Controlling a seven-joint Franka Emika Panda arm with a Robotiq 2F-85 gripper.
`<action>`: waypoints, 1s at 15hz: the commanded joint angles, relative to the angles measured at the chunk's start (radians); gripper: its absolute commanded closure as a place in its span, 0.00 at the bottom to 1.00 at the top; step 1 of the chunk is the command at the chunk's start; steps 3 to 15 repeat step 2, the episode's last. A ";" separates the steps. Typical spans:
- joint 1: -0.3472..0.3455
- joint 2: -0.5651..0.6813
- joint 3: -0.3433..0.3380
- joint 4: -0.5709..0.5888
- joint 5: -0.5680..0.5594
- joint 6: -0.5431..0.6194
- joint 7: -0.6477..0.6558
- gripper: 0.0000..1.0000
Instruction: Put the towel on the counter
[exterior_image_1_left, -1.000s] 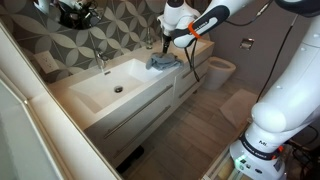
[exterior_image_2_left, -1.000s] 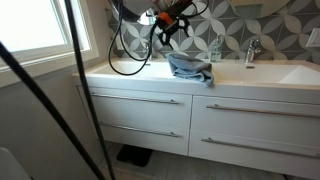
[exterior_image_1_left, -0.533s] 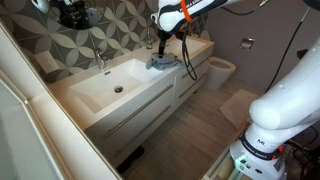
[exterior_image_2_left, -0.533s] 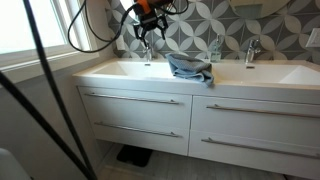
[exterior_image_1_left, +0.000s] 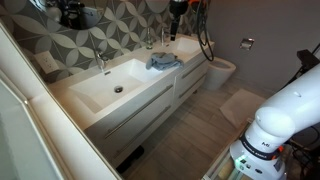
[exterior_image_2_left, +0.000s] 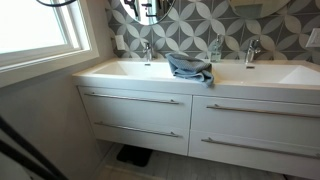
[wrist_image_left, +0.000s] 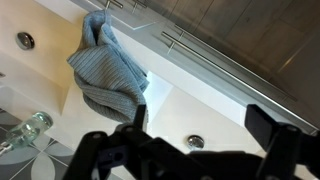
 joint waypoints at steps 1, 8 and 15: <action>0.085 0.009 -0.074 0.003 -0.023 -0.005 0.019 0.00; 0.084 0.014 -0.074 0.003 -0.023 -0.005 0.020 0.00; 0.084 0.014 -0.074 0.003 -0.023 -0.005 0.020 0.00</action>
